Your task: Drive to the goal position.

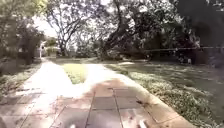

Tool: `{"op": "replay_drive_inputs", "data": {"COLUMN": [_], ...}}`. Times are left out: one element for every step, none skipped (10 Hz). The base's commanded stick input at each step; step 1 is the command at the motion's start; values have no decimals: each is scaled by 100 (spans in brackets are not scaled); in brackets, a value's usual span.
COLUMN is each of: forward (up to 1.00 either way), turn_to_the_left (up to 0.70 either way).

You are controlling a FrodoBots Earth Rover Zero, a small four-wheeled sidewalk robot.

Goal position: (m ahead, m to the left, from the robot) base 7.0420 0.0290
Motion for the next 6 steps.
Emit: {"op": "replay_drive_inputs", "data": {"forward": [70, 70, 70, 70, 70, 70], "turn_to_the_left": [0, 0, 0, 0, 0, 0]}}
